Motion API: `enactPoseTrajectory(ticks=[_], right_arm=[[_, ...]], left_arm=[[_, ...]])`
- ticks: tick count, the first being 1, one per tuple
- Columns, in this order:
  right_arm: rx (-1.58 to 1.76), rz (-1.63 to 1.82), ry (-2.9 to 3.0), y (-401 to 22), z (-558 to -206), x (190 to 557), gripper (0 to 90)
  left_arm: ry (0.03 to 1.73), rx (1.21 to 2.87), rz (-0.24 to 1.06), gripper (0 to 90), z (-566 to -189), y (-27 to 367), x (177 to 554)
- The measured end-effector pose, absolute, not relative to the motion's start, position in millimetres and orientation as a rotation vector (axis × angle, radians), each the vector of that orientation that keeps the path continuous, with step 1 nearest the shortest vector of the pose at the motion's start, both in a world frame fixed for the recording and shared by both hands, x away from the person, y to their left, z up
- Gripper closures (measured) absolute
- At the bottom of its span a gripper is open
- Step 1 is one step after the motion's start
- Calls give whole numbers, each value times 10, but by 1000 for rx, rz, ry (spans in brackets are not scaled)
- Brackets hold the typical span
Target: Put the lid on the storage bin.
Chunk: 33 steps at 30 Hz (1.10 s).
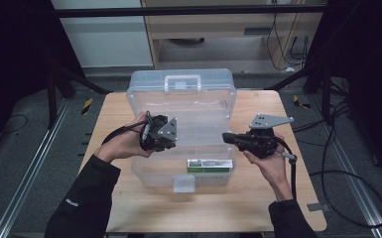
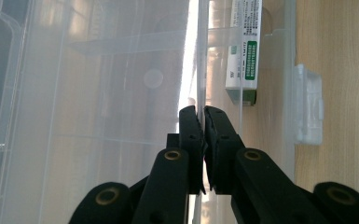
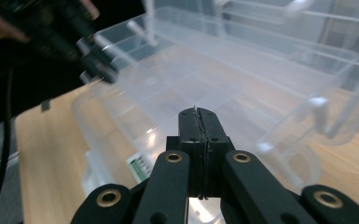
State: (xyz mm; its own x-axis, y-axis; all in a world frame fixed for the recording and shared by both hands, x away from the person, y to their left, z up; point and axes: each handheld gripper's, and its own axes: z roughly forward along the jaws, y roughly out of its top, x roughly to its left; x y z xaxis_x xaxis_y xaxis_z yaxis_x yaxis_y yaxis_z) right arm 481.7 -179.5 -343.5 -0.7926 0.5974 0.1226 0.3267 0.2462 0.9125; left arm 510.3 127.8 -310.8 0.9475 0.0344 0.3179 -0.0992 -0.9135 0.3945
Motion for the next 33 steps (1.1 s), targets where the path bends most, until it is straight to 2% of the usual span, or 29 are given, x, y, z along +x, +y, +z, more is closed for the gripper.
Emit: enactPoseTrajectory(ticks=[18,33], right_arm=[[1029,1547,2083,-1842,-3394,5147,900],[1073,1517,2064,-1850,-3416,5215,900]], left_arm=[[-50,2670,448,854,-3143,1303,5069],[-72,2692,446,847,-3202,1271,4989]])
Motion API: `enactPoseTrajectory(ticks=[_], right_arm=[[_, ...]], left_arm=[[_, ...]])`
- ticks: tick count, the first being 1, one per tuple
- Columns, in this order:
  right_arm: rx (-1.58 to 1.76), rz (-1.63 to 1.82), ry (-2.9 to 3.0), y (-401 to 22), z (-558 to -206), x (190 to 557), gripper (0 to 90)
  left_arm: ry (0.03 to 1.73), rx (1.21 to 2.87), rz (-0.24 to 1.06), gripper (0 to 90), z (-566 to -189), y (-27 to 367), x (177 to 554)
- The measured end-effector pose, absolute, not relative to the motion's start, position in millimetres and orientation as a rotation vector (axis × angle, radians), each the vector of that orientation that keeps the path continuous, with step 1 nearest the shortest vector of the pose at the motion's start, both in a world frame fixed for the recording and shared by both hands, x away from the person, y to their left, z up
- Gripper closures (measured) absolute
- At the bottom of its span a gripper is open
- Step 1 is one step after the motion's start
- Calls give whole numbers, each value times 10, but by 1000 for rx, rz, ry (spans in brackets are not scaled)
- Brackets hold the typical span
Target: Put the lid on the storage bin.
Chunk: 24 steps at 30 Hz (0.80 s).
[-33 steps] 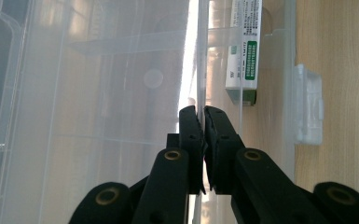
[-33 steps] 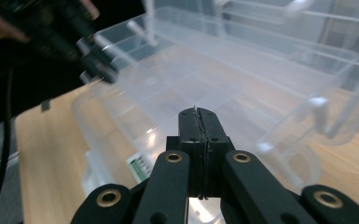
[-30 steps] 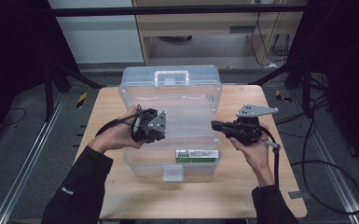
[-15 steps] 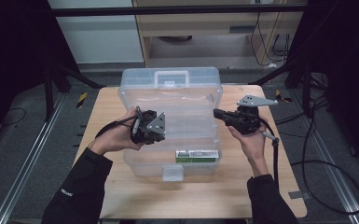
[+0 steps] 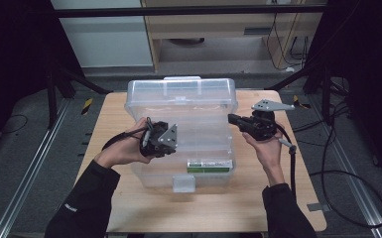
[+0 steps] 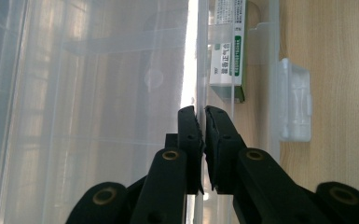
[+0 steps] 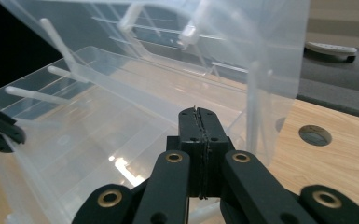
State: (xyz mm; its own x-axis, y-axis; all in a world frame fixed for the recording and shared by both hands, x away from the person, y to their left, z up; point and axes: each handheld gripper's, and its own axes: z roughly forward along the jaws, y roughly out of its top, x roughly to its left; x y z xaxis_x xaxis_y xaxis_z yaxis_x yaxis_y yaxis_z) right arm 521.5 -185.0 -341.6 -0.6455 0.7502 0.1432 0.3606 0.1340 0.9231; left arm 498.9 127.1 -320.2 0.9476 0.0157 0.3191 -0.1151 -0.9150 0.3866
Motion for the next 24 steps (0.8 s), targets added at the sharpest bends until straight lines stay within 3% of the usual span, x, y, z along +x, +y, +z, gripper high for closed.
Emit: enactPoseTrajectory(ticks=[8,17,24], right_arm=[[1085,1520,2069,-1864,-3463,5218,900],[1075,1520,2079,-1871,-3450,5199,900],[1075,1517,2080,-1869,-3450,5198,900]], left_arm=[[-79,2702,455,827,-3258,1249,4923],[113,2504,374,663,-3151,1443,4918],[257,2409,373,620,-3167,1612,4949]])
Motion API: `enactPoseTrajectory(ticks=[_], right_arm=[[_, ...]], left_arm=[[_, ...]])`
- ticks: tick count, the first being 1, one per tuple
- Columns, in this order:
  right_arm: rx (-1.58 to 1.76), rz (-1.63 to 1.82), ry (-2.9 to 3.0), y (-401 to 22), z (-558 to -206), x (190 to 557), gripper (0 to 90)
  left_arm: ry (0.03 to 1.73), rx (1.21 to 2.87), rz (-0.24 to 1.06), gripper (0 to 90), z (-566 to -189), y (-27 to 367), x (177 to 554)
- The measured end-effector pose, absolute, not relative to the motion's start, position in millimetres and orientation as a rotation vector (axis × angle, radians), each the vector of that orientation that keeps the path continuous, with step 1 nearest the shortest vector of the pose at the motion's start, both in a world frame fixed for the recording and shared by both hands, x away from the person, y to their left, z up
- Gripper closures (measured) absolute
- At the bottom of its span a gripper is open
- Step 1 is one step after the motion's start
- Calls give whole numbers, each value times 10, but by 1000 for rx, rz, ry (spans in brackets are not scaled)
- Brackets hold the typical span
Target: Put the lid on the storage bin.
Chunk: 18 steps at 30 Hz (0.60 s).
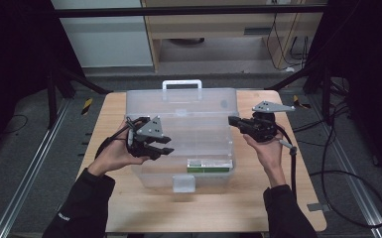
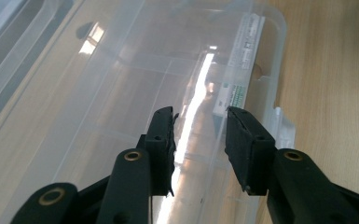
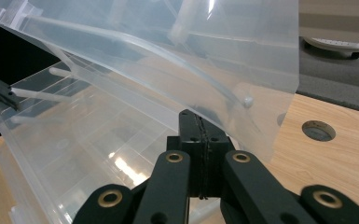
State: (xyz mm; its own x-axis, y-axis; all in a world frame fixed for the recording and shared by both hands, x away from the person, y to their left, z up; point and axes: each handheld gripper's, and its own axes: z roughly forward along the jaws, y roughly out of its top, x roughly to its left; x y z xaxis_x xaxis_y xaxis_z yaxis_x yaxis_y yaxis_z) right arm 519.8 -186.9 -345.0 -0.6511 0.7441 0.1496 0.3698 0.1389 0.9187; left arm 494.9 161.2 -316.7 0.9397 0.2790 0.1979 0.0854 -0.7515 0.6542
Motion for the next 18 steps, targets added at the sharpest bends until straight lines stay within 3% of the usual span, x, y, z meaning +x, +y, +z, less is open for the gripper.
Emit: enactPoseTrajectory(ticks=[11,18], right_arm=[[1071,1511,2086,-1869,-3453,5192,900],[1070,1507,2090,-1869,-3456,5186,900]], left_arm=[[475,2272,444,602,-3172,1831,4938],[584,2206,495,658,-3183,1976,4901]])
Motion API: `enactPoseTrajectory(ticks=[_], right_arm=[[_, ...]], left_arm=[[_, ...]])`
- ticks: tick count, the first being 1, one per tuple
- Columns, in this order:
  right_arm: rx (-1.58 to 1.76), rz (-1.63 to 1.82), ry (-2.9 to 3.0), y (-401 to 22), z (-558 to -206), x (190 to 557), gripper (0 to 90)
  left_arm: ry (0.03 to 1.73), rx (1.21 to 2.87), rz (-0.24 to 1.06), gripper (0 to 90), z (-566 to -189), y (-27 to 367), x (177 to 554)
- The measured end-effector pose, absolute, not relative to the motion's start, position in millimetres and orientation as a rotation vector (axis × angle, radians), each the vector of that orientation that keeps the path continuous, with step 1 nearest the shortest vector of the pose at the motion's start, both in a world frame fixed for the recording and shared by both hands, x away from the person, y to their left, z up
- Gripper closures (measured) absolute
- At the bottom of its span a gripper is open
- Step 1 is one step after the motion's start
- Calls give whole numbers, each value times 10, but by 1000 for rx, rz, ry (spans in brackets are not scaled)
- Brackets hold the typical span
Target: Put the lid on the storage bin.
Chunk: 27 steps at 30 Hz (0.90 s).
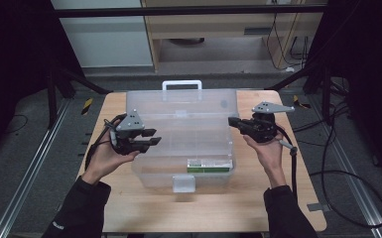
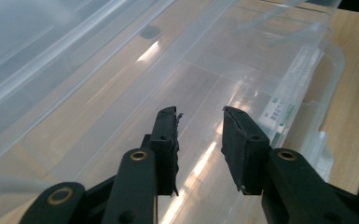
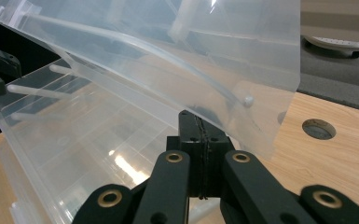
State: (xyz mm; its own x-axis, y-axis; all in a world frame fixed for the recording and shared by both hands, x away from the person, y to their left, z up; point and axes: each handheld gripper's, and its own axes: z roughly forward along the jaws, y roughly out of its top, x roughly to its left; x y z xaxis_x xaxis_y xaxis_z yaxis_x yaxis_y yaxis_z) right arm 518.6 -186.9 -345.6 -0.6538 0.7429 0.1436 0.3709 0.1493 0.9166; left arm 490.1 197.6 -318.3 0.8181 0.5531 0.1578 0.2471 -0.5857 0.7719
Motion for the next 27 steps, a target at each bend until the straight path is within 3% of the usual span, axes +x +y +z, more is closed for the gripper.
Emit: enactPoseTrajectory(ticks=[16,27], right_arm=[[1059,1483,2108,-1870,-3462,5167,900],[1051,1465,2123,-1867,-3466,5149,900]], left_arm=[[825,2067,559,868,-3277,2389,4862],[924,2024,583,897,-3361,2517,4888]])
